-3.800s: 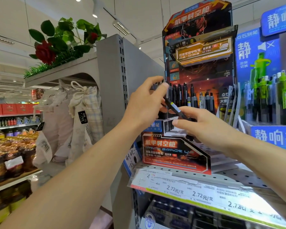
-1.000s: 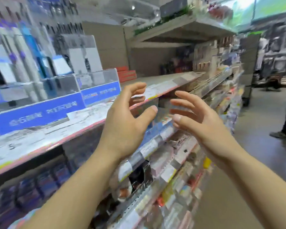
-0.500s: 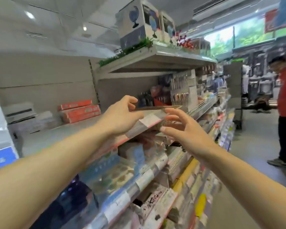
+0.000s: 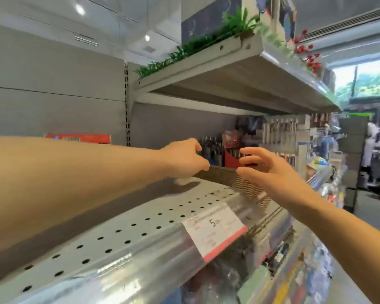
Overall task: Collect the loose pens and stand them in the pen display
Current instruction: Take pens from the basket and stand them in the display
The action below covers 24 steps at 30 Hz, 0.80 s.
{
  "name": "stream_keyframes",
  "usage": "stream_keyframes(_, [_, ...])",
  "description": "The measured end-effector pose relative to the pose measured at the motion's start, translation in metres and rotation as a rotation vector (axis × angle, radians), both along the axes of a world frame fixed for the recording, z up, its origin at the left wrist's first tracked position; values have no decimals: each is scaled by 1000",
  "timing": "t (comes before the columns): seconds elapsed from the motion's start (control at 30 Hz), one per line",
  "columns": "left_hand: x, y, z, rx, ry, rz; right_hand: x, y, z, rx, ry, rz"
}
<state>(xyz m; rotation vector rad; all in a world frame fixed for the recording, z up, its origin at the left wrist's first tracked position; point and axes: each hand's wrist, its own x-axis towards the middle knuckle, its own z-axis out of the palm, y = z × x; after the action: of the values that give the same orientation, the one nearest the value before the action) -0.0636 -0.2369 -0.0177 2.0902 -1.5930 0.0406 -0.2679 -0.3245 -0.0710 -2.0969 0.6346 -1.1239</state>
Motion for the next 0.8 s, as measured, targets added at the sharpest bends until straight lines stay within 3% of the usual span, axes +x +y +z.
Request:
stream_keyframes(0.37, [39,-70,-9,83,-91,129,79,-139,26,-96,369,310])
stream_keyframes(0.63, [27,-124,-27,388,-158,208,111,-218,38,-223,678,708])
stream_keyframes(0.8, [50,-164,-41,716,-264,354,140,-257,34,-282,714,864])
